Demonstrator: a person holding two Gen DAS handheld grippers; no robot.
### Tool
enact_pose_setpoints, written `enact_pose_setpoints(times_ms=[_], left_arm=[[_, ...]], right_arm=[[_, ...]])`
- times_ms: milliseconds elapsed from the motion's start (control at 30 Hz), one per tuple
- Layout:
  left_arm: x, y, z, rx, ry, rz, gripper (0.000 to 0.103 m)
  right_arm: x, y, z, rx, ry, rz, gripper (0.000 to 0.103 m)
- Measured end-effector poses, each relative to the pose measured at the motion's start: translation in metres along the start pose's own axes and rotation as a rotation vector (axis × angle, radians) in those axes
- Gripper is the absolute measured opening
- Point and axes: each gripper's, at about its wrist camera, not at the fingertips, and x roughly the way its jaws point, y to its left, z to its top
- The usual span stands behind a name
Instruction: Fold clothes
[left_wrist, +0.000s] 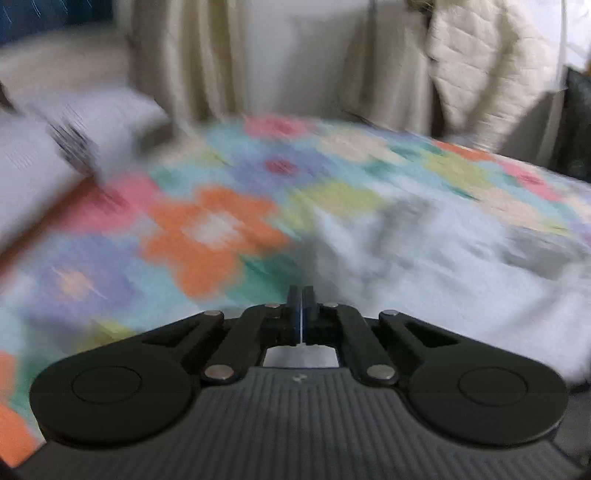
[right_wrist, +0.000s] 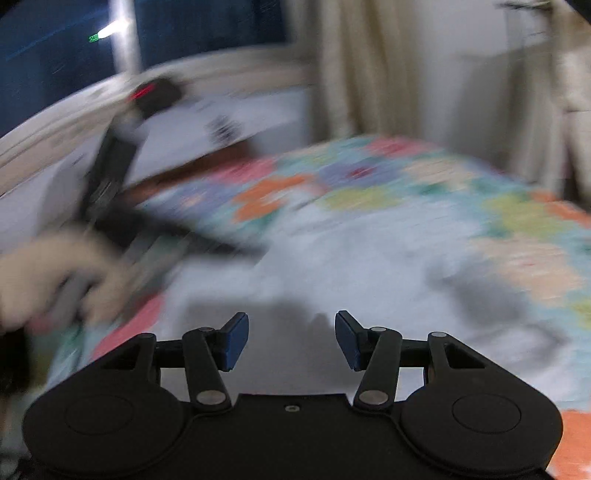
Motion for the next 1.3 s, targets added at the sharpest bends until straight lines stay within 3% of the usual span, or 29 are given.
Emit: enact_pose_setpoints(times_ms=[33, 67, 133, 167, 200, 367, 500, 600, 667, 800, 833, 867, 933, 967, 1100, 1133, 1167, 1200, 1267, 1300], left_arm=[[0.003, 0.012, 0.0, -0.045, 0.026, 0.013, 0.004], [0.005, 0.028, -0.003, -0.126, 0.071, -0.029, 0.005], [0.005, 0.06, -0.011, -0.303, 0.17, -0.152, 0.024], [0.0, 0.068, -0.016, -0.346, 0.197, -0.181, 0.044], [-0.007, 0.074, -0.02, -0.372, 0.214, -0.196, 0.055], [-0.021, 0.081, -0.035, -0.446, 0.308, -0.325, 0.07], [-0.023, 0.066, -0.041, -0.417, 0.362, -0.374, 0.073], [-0.021, 0.052, -0.042, -0.351, 0.365, -0.363, 0.074], [-0.013, 0.047, -0.045, -0.358, 0.364, -0.334, 0.074], [-0.004, 0.054, -0.045, -0.461, 0.36, -0.338, 0.074], [-0.006, 0.053, -0.043, -0.455, 0.345, -0.347, 0.072], [-0.008, 0.052, -0.042, -0.442, 0.331, -0.363, 0.071], [-0.008, 0.051, -0.042, -0.459, 0.332, -0.411, 0.042], [-0.006, 0.053, -0.043, -0.494, 0.332, -0.428, 0.031], [0.0, 0.057, -0.045, -0.584, 0.324, -0.433, 0.029], [0.0, 0.058, -0.045, -0.6, 0.324, -0.43, 0.031], [0.0, 0.06, -0.046, -0.62, 0.329, -0.424, 0.045], [0.001, 0.06, -0.047, -0.626, 0.347, -0.416, 0.068], [0.001, 0.06, -0.05, -0.615, 0.389, -0.396, 0.08], [0.0, 0.059, -0.051, -0.616, 0.403, -0.392, 0.08]], right_arm=[[0.01, 0.006, -0.007, -0.024, 0.048, 0.003, 0.056], [0.02, 0.011, -0.014, -0.047, 0.095, 0.005, 0.056], [0.024, 0.017, -0.023, -0.062, 0.112, -0.021, 0.056], [0.021, 0.018, -0.023, -0.053, 0.11, -0.032, 0.056], [0.017, 0.018, -0.023, -0.045, 0.108, -0.043, 0.056], [-0.027, 0.048, -0.029, -0.005, 0.047, -0.115, 0.057], [-0.044, 0.102, -0.054, -0.107, -0.017, -0.135, 0.062], [-0.036, 0.135, -0.073, -0.262, 0.0, -0.182, 0.064], [-0.023, 0.149, -0.08, -0.376, 0.014, -0.225, 0.064], [0.009, 0.174, -0.103, -0.751, -0.008, -0.506, 0.067], [0.02, 0.181, -0.109, -0.862, 0.002, -0.55, 0.062], [0.025, 0.185, -0.109, -0.889, 0.017, -0.561, 0.053], [0.029, 0.186, -0.102, -0.848, 0.052, -0.541, 0.03], [0.028, 0.182, -0.099, -0.8, 0.058, -0.518, 0.028], [0.016, 0.161, -0.084, -0.6, 0.024, -0.41, 0.018], [0.01, 0.154, -0.076, -0.524, 0.008, -0.377, 0.015], [0.001, 0.145, -0.066, -0.43, -0.02, -0.338, 0.014], [-0.01, 0.136, -0.056, -0.339, -0.052, -0.293, 0.014], [-0.029, 0.119, -0.043, -0.215, -0.089, -0.225, 0.014], [-0.038, 0.111, -0.037, -0.158, -0.105, -0.193, 0.014]])
